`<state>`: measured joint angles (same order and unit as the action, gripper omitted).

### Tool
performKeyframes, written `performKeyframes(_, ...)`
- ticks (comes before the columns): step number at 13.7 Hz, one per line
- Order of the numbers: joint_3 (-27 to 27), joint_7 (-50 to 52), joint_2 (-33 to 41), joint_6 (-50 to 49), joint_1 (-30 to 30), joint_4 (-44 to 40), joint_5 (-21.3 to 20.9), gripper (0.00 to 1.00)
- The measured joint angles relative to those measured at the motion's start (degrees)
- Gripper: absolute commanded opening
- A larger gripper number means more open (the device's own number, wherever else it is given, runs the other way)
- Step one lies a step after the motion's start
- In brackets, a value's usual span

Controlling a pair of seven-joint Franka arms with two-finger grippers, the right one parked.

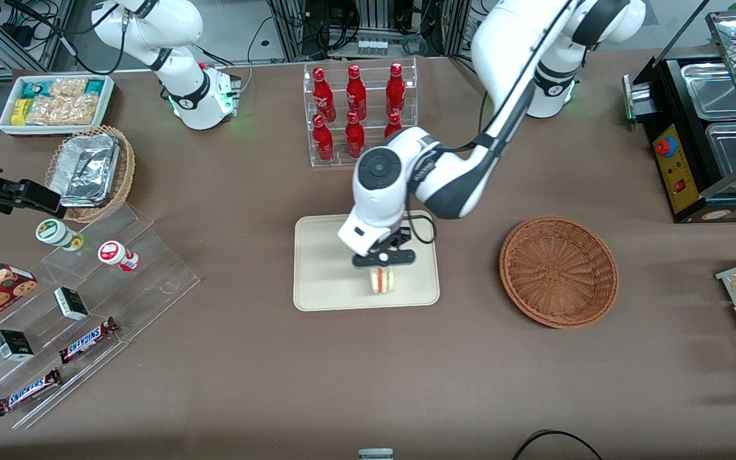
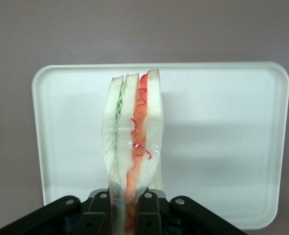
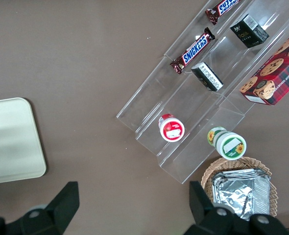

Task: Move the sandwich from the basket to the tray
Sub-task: 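Lift the sandwich and carry it over the cream tray, then lower the sandwich onto the tray and open the left gripper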

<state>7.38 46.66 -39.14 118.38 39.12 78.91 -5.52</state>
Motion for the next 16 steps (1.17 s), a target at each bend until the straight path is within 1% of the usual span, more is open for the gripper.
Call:
performKeyframes(2,-0.01,-4.55,-1.05,0.58,0.43,-0.01,0.00,0.00)
performKeyframes(5,0.01,-5.91,-3.35,3.58,1.62,0.00,0.00,0.00)
performKeyframes(11,-0.01,2.32,-5.74,4.18,3.22,-0.01,0.00,0.00)
performKeyframes(14,-0.06,4.22,-6.24,4.19,4.14,-0.02,-0.04,0.00)
performKeyframes(16,-0.07,4.45,-7.00,4.19,4.40,-0.02,-1.62,0.00)
